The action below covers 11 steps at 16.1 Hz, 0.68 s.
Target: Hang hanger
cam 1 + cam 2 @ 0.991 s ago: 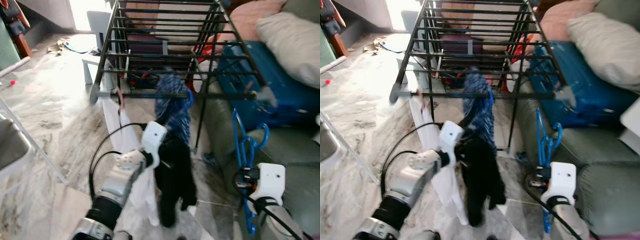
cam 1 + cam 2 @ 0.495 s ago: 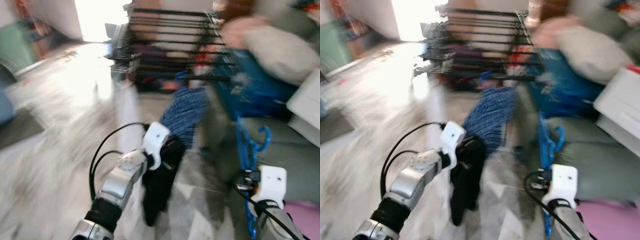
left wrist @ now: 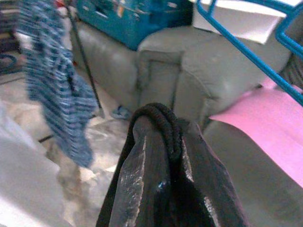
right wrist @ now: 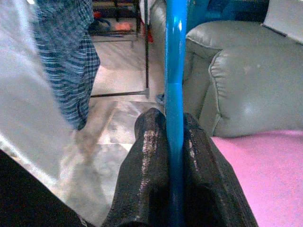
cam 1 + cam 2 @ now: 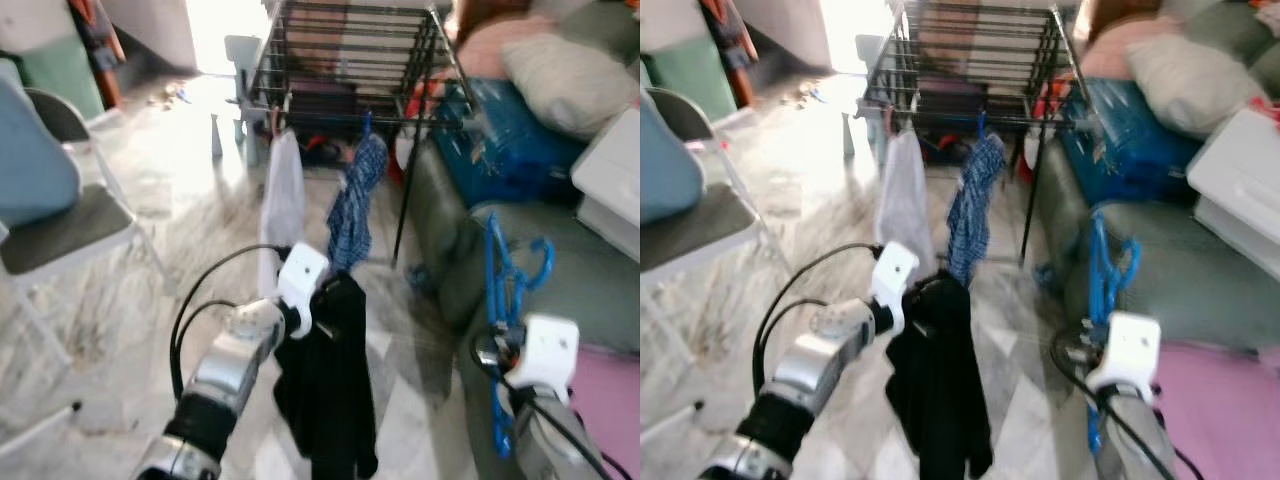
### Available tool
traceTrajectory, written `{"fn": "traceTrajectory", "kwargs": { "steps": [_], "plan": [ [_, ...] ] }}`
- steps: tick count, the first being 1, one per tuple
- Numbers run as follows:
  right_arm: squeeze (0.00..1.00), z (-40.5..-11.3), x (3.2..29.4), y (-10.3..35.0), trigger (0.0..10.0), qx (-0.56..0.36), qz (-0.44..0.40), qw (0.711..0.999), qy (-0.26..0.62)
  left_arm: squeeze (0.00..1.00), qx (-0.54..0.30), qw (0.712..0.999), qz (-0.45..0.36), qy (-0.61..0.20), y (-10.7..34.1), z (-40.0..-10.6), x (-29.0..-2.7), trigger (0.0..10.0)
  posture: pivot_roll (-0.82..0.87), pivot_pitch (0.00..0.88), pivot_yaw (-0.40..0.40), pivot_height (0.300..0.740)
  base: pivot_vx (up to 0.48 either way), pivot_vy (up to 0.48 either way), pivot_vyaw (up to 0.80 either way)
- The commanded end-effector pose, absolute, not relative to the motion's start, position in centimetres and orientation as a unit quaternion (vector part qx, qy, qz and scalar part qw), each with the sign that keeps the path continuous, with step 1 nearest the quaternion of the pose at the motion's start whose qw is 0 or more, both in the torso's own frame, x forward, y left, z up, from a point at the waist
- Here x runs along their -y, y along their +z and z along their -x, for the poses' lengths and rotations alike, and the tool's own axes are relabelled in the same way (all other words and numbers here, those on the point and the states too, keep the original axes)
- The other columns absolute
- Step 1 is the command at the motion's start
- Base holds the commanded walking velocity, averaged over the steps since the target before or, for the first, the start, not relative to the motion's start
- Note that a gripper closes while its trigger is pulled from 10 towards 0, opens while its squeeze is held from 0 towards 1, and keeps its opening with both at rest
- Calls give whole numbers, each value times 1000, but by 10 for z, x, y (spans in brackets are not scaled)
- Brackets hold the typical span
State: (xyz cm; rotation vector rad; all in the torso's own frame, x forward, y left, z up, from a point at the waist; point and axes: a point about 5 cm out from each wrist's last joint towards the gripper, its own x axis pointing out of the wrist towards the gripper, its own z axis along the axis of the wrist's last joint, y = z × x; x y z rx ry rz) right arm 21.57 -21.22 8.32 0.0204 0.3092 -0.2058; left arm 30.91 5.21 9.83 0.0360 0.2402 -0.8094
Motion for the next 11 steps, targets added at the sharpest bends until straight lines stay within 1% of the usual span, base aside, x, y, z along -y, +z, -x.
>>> {"fn": "traceTrajectory", "kwargs": {
  "steps": [1, 3, 4, 5, 6, 8, 11],
  "plan": [
    [0, -216, 215, 86, 10000, -146, -3, 983, -115, 0, -88, 915, -14, -393, 114, -316, -50, 10000, 8, 0, -53, 740, 0, 0, 0],
    [0, -215, 215, 84, 10000, -163, -18, 980, -111, 0, -104, 915, 7, -390, 113, -320, -52, 10000, 7, 0, -53, 740, 0, 0, 0],
    [0, -216, 217, 85, 10000, -160, -4, 981, -114, 0, -105, 914, 9, -392, 114, -320, -51, 10000, 7, 0, -53, 740, 0, 0, 0],
    [0, -217, 217, 86, 10000, -155, -10, 981, -114, 0, -104, 913, 7, -394, 114, -320, -51, 10000, 7, 0, -53, 740, 0, 0, 0],
    [0, -217, 217, 86, 10000, -154, -17, 981, -113, 0, -102, 912, 5, -397, 114, -320, -50, 10000, 6, 0, -51, 740, 0, 296, 0],
    [0, -218, 217, 87, 10000, -150, -33, 981, -115, 0, -105, 910, 9, -401, 114, -319, -48, 10000, 6, 0, -51, 740, 0, 456, 0],
    [0, -221, 217, 88, 10000, -150, -33, 982, -112, 0, -105, 908, 11, -405, 114, -319, -46, 10000, 6, 0, -53, 740, 0, 455, -763]
  ]
}}
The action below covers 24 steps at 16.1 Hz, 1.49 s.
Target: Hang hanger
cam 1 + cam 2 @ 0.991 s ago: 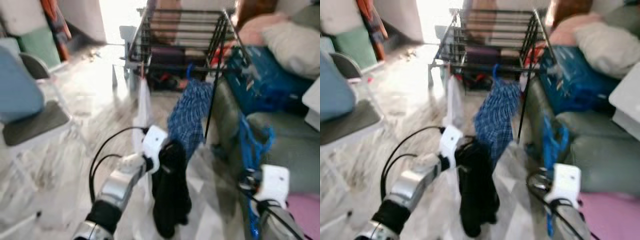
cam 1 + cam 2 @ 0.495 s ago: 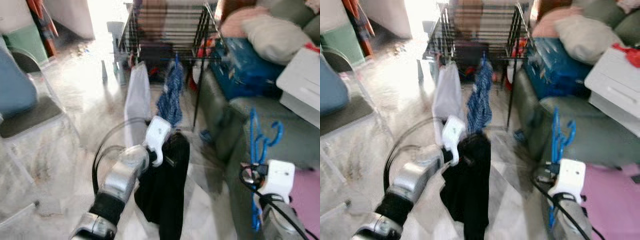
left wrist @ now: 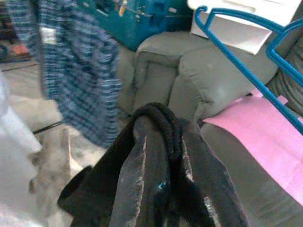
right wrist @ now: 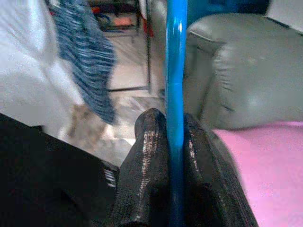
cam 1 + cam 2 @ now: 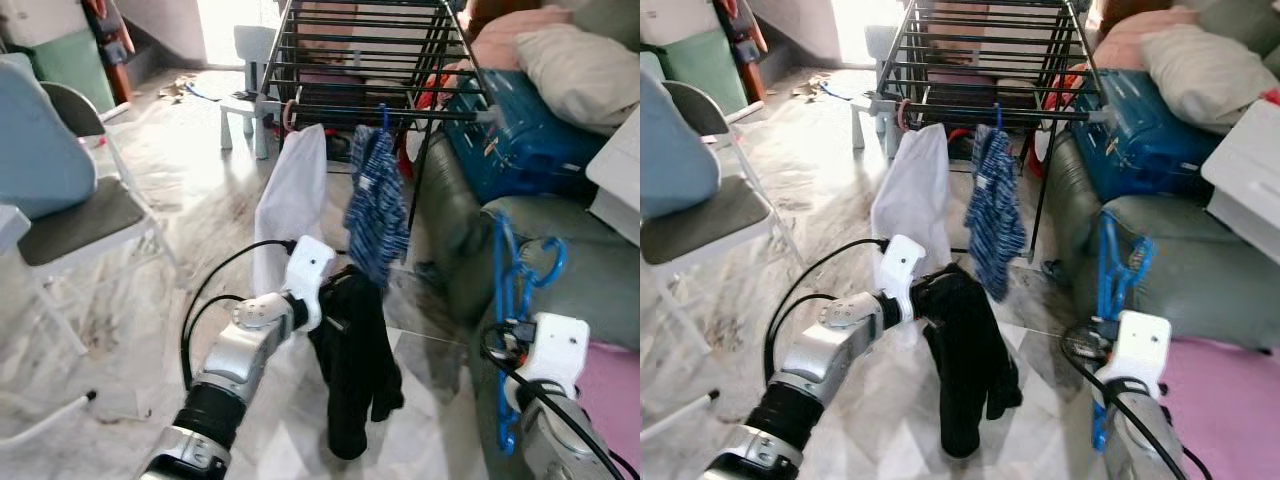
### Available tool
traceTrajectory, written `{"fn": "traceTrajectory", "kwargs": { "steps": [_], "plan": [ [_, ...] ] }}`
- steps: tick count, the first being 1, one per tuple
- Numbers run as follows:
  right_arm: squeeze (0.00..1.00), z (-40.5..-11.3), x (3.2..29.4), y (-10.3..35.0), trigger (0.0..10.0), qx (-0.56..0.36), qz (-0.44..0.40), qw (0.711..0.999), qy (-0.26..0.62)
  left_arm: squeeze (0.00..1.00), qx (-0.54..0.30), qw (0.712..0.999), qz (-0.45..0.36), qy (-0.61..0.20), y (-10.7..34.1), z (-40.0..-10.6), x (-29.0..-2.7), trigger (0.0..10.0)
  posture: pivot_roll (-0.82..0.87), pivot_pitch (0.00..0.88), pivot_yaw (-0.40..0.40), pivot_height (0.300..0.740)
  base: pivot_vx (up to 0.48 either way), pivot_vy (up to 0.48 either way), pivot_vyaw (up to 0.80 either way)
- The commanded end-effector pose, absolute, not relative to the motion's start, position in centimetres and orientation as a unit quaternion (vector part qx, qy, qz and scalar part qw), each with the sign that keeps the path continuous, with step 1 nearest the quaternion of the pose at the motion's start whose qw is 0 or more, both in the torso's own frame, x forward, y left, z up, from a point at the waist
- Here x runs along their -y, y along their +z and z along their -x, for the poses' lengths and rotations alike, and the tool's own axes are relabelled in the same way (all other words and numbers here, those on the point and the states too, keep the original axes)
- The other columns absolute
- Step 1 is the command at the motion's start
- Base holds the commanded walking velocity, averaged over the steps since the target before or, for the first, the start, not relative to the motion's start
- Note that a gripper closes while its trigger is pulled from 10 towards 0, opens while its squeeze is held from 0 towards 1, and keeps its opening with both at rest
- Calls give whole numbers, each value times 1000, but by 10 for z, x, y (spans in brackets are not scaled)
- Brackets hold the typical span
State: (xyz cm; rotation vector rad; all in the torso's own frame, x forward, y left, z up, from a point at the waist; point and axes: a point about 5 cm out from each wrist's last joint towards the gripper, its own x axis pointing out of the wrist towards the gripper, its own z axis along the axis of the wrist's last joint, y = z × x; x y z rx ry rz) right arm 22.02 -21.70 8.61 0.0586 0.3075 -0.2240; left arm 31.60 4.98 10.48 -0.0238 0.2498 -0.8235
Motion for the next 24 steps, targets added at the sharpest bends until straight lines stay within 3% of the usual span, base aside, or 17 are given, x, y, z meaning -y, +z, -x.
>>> {"fn": "traceTrajectory", "kwargs": {
  "steps": [1, 9, 14, 24],
  "plan": [
    [0, -222, 216, 88, 10000, -150, -33, 982, -110, 0, -105, 908, 11, -406, 114, -319, -46, 10000, 7, 0, -52, 740, 0, 454, -800],
    [0, -225, 212, 87, 10000, -154, -31, 982, -104, 0, -102, 907, 11, -409, 113, -317, -46, 10000, 6, 0, -54, 740, 0, 422, -559],
    [0, -224, 211, 86, 10000, -154, -31, 982, -104, 0, -100, 904, 2, -415, 113, -315, -44, 10000, 6, 0, -52, 740, 0, 0, 0],
    [0, -224, 207, 84, 10000, -156, -33, 982, -101, 0, -95, 898, -17, -429, 113, -313, -44, 10000, 10, 0, -45, 740, -384, 0, 0]
  ]
}}
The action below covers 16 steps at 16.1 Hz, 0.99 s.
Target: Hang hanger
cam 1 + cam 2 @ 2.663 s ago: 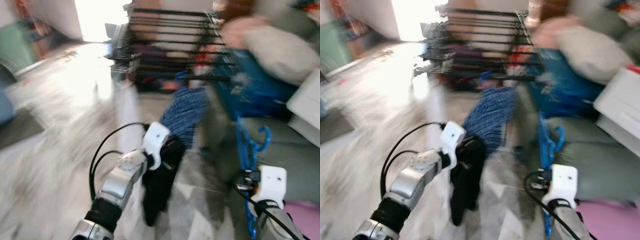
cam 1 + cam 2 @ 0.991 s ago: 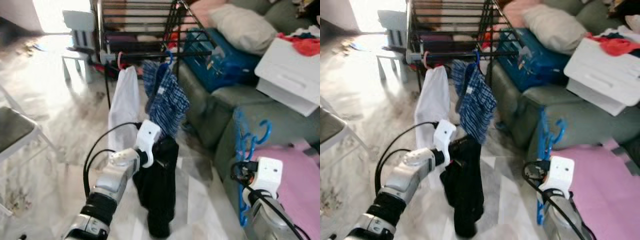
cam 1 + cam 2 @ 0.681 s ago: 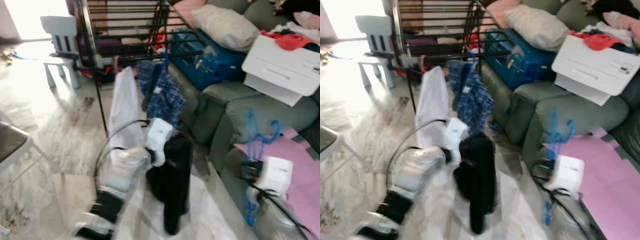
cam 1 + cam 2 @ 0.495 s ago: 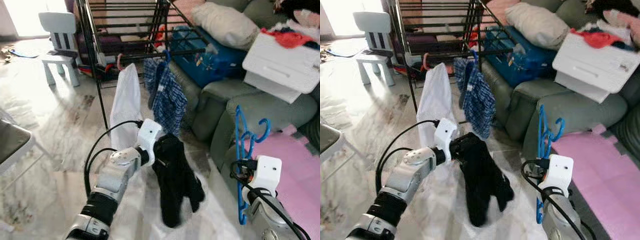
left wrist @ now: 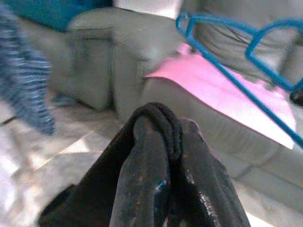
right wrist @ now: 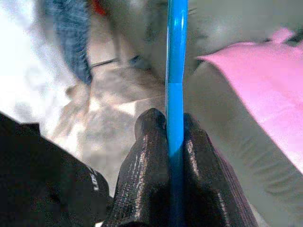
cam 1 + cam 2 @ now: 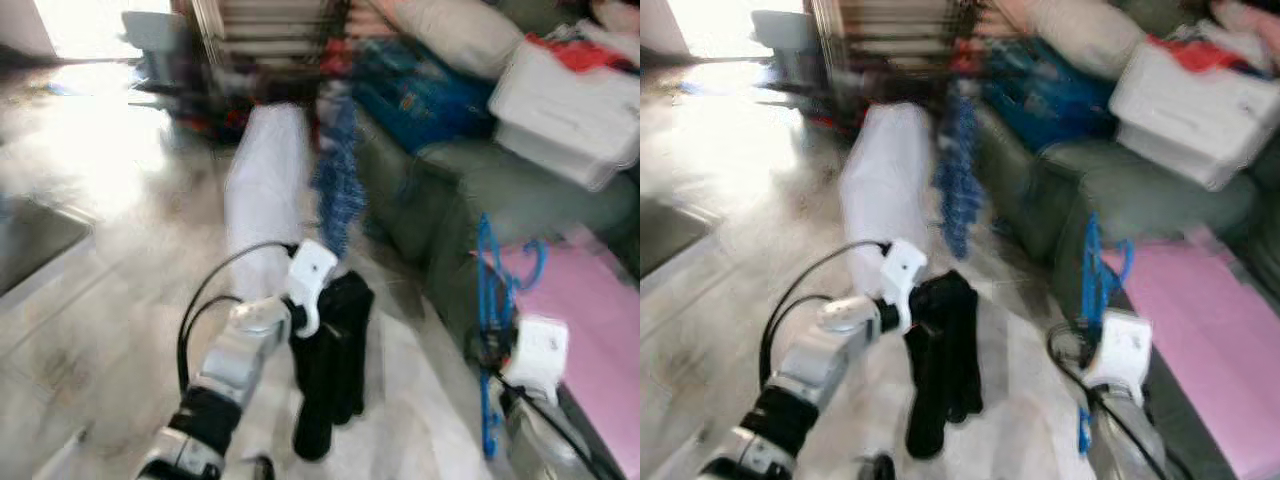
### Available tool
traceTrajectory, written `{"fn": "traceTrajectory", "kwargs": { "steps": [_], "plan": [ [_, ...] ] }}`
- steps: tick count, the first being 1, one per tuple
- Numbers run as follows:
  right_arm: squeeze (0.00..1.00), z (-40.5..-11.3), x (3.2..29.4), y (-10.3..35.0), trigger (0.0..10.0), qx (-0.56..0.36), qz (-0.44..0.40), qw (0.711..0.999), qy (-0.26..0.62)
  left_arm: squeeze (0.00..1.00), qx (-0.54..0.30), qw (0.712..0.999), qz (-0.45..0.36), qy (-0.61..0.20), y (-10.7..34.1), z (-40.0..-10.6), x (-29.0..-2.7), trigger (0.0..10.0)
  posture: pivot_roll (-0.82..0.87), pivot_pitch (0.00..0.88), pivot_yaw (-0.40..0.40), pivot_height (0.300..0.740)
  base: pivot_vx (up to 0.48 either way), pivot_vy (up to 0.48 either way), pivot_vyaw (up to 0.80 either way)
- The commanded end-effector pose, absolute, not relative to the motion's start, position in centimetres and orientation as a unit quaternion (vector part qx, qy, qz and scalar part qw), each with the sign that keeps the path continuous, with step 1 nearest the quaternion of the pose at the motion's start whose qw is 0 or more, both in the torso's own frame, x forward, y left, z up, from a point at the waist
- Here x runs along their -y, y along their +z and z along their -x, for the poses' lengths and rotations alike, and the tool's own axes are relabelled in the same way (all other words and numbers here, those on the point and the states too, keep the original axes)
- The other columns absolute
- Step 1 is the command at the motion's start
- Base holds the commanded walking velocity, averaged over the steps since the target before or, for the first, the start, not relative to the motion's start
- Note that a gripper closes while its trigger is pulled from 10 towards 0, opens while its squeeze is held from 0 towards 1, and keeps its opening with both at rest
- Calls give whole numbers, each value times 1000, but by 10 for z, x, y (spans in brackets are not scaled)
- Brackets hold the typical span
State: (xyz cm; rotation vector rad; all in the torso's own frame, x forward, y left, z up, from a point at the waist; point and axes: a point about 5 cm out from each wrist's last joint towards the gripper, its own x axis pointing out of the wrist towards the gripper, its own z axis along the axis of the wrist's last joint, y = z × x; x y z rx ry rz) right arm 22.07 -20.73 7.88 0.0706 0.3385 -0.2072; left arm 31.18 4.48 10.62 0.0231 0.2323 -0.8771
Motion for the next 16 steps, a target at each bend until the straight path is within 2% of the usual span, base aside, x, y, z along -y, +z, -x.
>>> {"fn": "traceTrajectory", "kwargs": {
  "steps": [1, 2, 8, 10, 11, 13, 15, 16],
  "plan": [
    [0, -225, 206, 84, 10000, -156, -33, 982, -101, 0, -95, 898, -18, -430, 113, -313, -43, 10000, 11, 0, -45, 740, -405, 0, 0],
    [0, -225, 206, 84, 10000, -156, -33, 982, -100, 0, -93, 898, -19, -431, 114, -313, -44, 10000, 12, 0, -44, 740, -401, 0, 0],
    [0, -226, 207, 83, 10000, -153, -32, 982, -103, 0, -67, 889, -4, -454, 121, -317, -48, 10000, 17, 0, -39, 740, 0, 0, 0],
    [0, -225, 209, 85, 10000, -150, -25, 984, -92, 0, -23, 868, -39, -495, 132, -320, -49, 10000, 21, 0, -39, 740, 0, 0, 0],
    [0, -223, 213, 86, 10000, -154, -11, 985, -78, 0, 6, 839, -119, -530, 140, -325, -53, 10000, 32, 0, -41, 740, 0, 0, 0],
    [0, -221, 222, 90, 10000, -156, 12, 986, -61, 0, 12, 793, -202, -574, 150, -336, -61, 10000, 36, 0, -39, 740, 0, 0, 0],
    [0, -217, 229, 96, 10000, -145, 34, 988, -34, 0, -12, 725, -310, -616, 159, -346, -71, 10000, 46, 0, -29, 740, 0, 0, 0],
    [0, -215, 228, 98, 10000, -137, 25, 990, -6, 0, -7, 672, -391, -629, 160, -347, -74, 10000, 49, 0, -30, 740, 0, 0, 0]
  ]
}}
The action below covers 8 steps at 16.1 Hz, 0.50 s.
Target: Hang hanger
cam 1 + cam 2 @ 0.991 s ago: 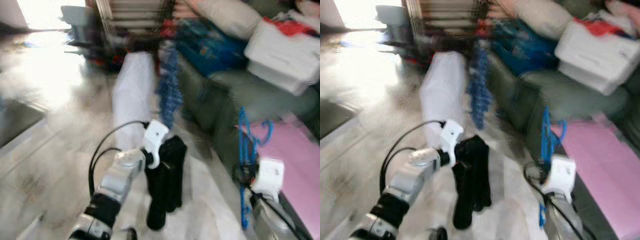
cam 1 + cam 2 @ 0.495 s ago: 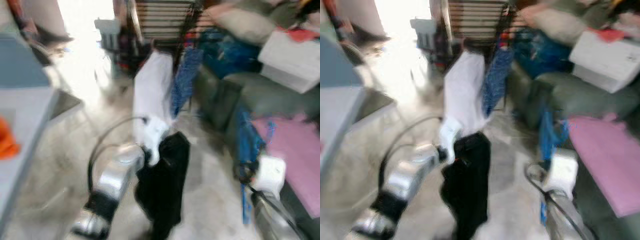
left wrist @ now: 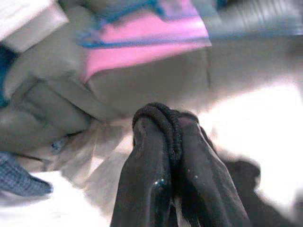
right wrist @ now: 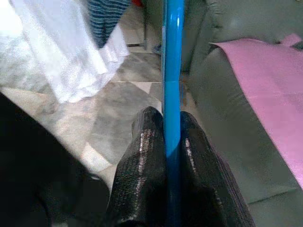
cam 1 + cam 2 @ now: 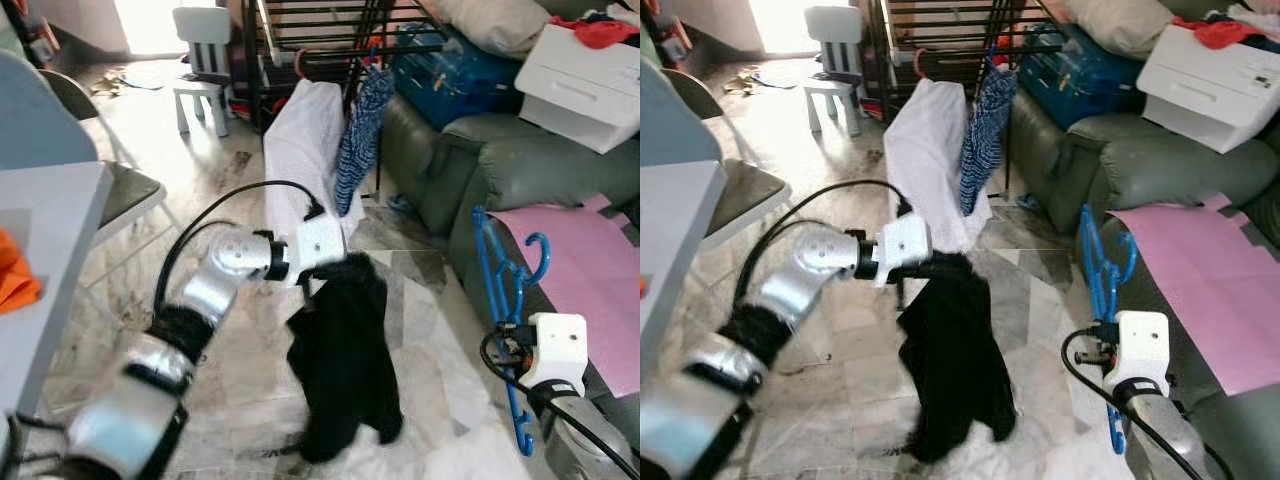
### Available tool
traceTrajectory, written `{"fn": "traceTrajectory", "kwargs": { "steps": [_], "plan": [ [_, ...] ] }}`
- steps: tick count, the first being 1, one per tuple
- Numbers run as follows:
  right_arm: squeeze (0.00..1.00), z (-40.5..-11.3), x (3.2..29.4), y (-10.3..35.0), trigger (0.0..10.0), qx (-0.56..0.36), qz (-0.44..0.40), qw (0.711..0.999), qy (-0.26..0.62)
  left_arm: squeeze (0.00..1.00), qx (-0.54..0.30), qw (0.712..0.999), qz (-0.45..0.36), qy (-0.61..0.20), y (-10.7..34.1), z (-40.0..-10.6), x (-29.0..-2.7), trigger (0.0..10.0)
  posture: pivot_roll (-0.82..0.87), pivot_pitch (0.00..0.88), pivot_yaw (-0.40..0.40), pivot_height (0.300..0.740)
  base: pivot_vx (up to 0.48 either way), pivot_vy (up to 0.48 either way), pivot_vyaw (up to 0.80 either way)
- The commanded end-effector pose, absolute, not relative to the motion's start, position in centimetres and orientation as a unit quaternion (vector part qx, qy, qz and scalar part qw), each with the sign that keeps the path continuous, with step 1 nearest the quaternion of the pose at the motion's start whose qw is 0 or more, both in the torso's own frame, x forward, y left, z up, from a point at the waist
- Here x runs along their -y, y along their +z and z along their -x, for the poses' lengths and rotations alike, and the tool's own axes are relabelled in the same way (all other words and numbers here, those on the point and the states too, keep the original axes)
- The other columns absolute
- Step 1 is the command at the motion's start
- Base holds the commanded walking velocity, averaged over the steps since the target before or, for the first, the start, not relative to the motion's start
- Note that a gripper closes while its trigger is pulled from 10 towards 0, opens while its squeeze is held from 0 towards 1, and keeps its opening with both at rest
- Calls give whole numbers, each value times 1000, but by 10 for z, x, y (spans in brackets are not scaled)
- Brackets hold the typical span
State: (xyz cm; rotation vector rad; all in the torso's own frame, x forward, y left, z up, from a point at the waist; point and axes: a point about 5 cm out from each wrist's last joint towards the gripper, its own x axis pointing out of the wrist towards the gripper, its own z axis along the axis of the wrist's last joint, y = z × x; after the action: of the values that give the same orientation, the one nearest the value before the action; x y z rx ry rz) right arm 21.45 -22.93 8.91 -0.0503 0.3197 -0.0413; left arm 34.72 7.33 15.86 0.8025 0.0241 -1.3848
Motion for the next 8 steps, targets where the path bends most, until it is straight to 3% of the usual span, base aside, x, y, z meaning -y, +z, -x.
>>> {"fn": "traceTrajectory", "kwargs": {
  "steps": [1, 3, 4, 6, 8],
  "plan": [
    [0, -214, 227, 99, 10000, -137, 14, 990, 7, 0, -6, 645, -428, -633, 160, -348, -76, 10000, 49, 0, -30, 740, 0, 0, 0],
    [0, -208, 222, 107, 10000, -129, 34, 989, 67, 0, 57, 559, -590, -579, 167, -357, -73, 10000, 41, 0, -31, 740, 0, 0, 0],
    [0, -207, 221, 111, 10000, -125, 43, 987, 89, 0, 82, 535, -641, -545, 171, -363, -70, 10000, 32, 0, -29, 740, 0, 0, 0],
    [0, -200, 217, 122, 10000, -117, 42, 981, 146, 0, 140, 501, -695, -496, 182, -370, -65, 10000, 19, 0, -27, 740, 0, 0, 0],
    [0, -196, 217, 127, 10000, -119, 35, 977, 174, 0, 161, 489, -712, -478, 186, -373, -63, 10000, 19, 0, -27, 740, 0, 0, 0]
  ]
}}
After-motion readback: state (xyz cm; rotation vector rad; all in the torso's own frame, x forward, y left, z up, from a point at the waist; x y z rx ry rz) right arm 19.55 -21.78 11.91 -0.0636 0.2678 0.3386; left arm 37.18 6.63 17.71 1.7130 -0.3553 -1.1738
